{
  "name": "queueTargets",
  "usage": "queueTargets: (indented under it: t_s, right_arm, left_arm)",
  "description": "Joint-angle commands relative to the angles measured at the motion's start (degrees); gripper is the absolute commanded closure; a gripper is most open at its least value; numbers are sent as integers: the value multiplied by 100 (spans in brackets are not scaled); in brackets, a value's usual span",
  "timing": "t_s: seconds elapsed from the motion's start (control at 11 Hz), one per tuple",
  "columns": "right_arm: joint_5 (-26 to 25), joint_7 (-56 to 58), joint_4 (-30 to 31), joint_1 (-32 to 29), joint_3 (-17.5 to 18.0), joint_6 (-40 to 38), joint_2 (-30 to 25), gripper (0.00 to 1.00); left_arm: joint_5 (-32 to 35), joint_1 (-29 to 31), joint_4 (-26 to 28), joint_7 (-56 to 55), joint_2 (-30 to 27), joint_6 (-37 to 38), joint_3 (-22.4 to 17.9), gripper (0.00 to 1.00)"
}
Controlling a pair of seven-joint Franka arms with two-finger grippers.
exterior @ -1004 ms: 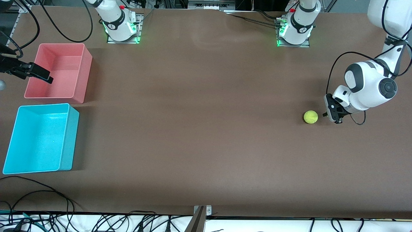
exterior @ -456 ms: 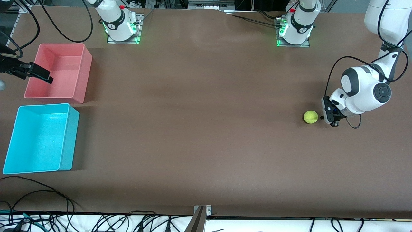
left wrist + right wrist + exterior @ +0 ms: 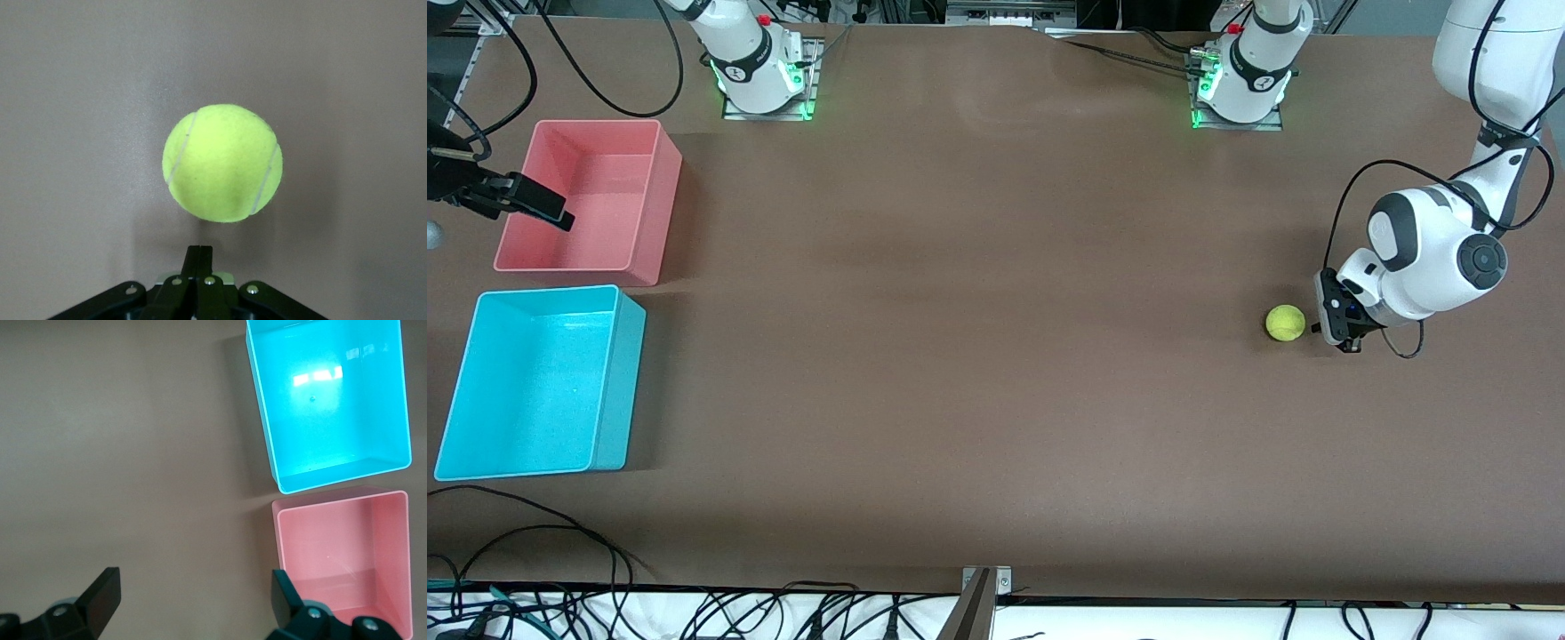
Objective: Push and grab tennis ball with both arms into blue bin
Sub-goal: 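Lower the left gripper down beside the tennis ball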
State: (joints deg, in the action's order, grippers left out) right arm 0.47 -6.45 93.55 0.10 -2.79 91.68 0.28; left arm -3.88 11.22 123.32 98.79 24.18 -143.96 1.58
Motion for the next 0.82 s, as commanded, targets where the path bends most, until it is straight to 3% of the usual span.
queueTargets:
  t_s: [0.0, 0.73]
  right_arm:
    - [103, 29, -127, -2, 16, -37, 51, 0]
    - [103, 29, -127, -2, 16, -37, 51, 0]
  left_arm:
    - [-7, -32, -106, 79, 95, -9, -26, 100]
    - [-25, -128, -54, -43, 130, 61, -149, 100]
